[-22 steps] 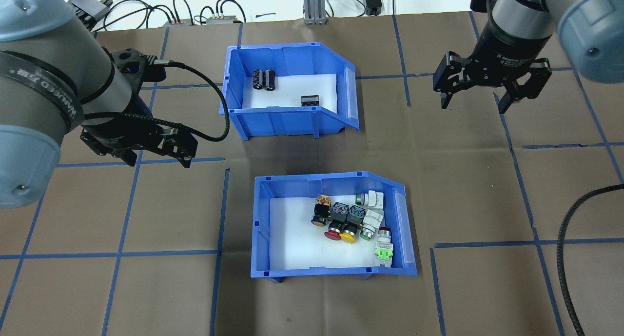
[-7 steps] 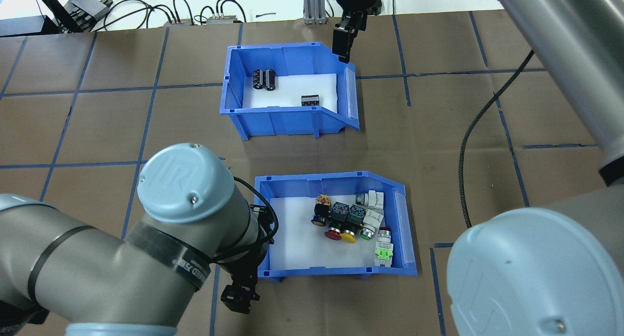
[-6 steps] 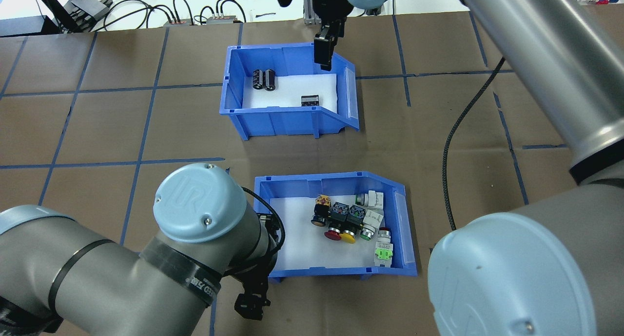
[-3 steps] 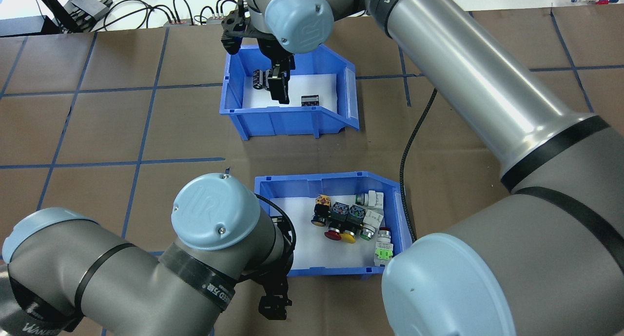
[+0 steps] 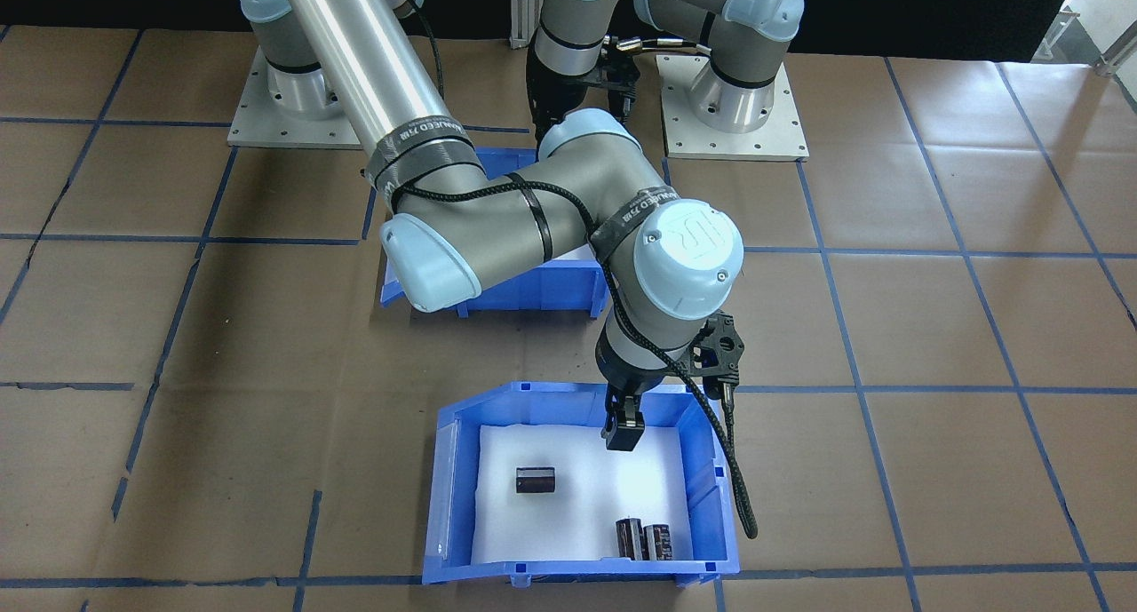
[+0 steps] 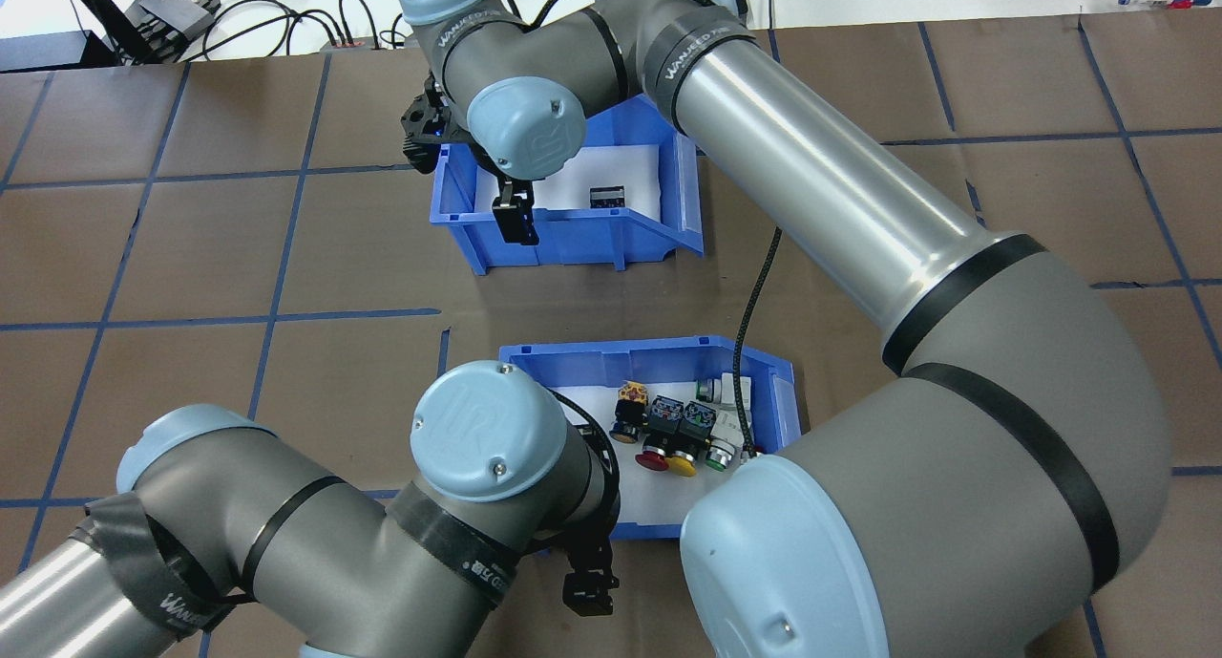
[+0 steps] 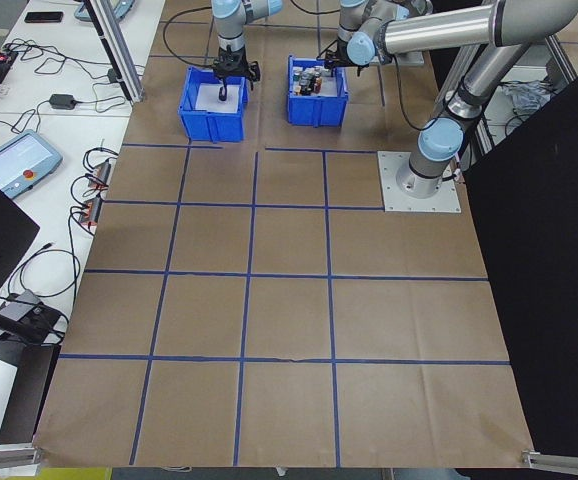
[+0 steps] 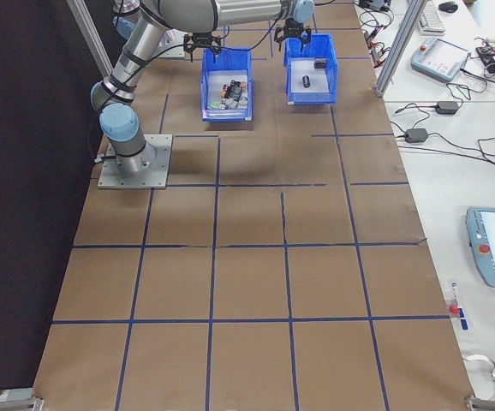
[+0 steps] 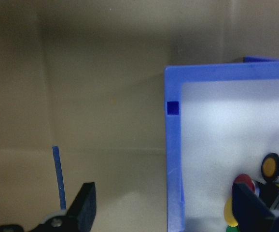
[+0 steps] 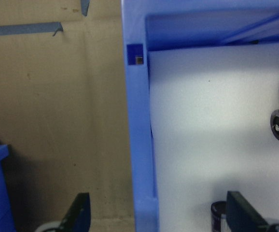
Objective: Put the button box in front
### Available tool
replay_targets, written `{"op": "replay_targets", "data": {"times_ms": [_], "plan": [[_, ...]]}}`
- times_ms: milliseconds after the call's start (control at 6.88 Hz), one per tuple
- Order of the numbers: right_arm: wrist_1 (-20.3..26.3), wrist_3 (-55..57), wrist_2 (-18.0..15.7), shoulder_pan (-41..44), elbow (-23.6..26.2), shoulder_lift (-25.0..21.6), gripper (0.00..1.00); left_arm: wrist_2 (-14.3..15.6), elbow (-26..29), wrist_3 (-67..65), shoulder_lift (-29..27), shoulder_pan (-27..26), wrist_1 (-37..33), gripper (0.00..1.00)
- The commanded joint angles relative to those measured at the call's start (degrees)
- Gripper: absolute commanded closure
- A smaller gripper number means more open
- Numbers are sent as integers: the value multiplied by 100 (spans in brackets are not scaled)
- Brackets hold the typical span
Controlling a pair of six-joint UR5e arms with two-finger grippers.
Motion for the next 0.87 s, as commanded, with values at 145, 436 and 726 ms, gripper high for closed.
{"op": "replay_targets", "data": {"times_ms": [145, 436, 726], "plan": [[-185, 130, -30, 52, 317, 5, 4, 16, -123, -70, -244, -54, 171, 0], [-176, 149, -152, 52, 301, -22, 58, 7, -123, -71, -306, -63, 179, 4], [-176, 70, -250, 52, 257, -31, 85, 7, -105, -44, -543, -89, 354, 4]]}}
